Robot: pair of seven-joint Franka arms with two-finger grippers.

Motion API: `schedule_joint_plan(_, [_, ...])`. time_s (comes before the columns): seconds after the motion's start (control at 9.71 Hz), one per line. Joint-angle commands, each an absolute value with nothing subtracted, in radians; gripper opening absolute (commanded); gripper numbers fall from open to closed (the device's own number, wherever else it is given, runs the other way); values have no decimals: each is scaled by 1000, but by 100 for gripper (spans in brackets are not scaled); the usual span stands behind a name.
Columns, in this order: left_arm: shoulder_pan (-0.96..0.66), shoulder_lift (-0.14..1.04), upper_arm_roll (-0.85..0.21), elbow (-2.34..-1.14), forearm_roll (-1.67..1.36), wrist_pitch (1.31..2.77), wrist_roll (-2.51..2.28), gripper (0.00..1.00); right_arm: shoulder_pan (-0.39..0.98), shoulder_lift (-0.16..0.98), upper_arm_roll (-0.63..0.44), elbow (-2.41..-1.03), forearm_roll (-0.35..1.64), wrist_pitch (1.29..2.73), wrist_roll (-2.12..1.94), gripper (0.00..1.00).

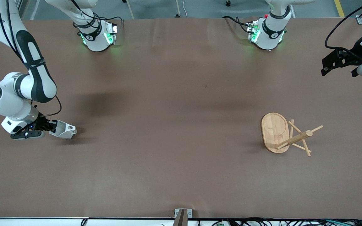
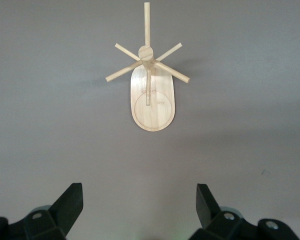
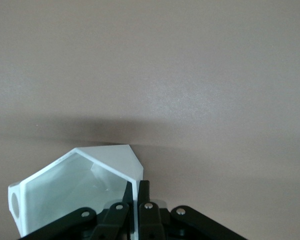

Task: Hang cup on rack
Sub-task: 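Close the right gripper on the white cup's rim, then lift the cup with the right gripper while the left gripper approaches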

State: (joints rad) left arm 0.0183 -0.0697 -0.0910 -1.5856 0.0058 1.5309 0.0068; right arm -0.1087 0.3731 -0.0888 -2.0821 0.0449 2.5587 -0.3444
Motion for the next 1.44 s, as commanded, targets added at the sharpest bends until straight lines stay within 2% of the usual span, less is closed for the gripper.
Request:
schedule_joint_plan(0.0, [20, -49, -89, -1591, -8, 1519, 25, 100, -104, 313, -81, -2068, 63, 2476, -356, 0])
schedule_joint_plan(0.31, [20, -48, -89, -1591, -6, 1517, 26, 100, -48, 191, -81, -1976, 66, 2204, -350, 0])
schedule_joint_plan(0.62, [17, -46, -90, -1592, -6, 1517, 28, 100, 20, 164, -81, -1756, 210, 1837, -298, 0])
schedule_joint_plan(0.72, [9, -46, -94, -1591, -8, 1517, 47, 100, 40, 166, -63, -1723, 266, 1804, -246, 0])
schedule_joint_plan(0.93, [-21, -28, -112, -1591, -56, 1523, 112, 100, -26, 170, 103, -1721, 439, 1812, -224, 0])
schedule_joint_plan(1.03, [-40, -28, -117, -1591, -99, 1528, 117, 100, -26, 175, 148, -1718, 525, 1824, -224, 0])
schedule_joint_plan(1.13, [-85, -29, -123, -1591, -135, 1543, 120, 100, -17, 187, 155, -1712, 614, 1839, -225, 0])
schedule_joint_plan(1.34, [-182, -31, -139, -1592, -146, 1577, 164, 100, -26, 236, 233, -1675, 768, 1862, -224, 1])
